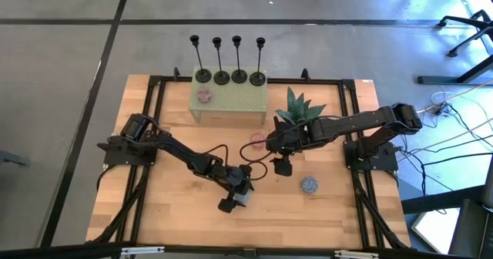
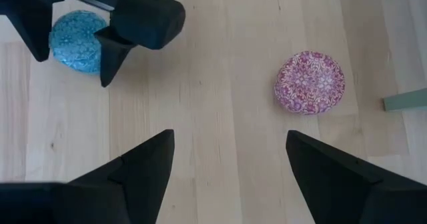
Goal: Pick & Place candle stick holders
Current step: Put the light blue scented candle on the shelf
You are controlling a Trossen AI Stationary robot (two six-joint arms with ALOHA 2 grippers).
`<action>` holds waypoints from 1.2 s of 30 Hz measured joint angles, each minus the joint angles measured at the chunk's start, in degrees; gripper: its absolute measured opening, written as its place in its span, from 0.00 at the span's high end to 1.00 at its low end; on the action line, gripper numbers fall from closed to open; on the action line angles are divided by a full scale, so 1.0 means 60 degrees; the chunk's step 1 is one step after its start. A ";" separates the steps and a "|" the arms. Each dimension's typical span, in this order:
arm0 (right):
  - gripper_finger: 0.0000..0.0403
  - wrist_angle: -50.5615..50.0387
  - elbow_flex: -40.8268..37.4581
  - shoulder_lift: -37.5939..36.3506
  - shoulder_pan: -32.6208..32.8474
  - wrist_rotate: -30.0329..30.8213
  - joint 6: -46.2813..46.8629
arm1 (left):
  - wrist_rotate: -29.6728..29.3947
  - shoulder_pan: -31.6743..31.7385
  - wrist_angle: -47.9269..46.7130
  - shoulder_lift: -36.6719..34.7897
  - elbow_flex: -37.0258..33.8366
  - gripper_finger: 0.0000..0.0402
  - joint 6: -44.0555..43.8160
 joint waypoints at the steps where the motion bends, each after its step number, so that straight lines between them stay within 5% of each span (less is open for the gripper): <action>1: 0.27 0.0007 0.0000 0.0000 0.0000 0.0003 0.0000 | 0.0004 0.0004 0.0000 0.0000 0.0000 0.17 -0.0004; 23: 0.27 0.0022 0.0000 0.0000 -0.0003 0.0003 0.0000 | 0.0084 0.0029 -0.0940 -0.0066 -0.0010 0.17 -0.0371; 36: 0.27 0.0130 0.0000 0.0000 -0.0001 0.0007 0.0000 | -0.0341 0.0084 -0.1657 -0.0754 -0.0018 0.27 -0.0446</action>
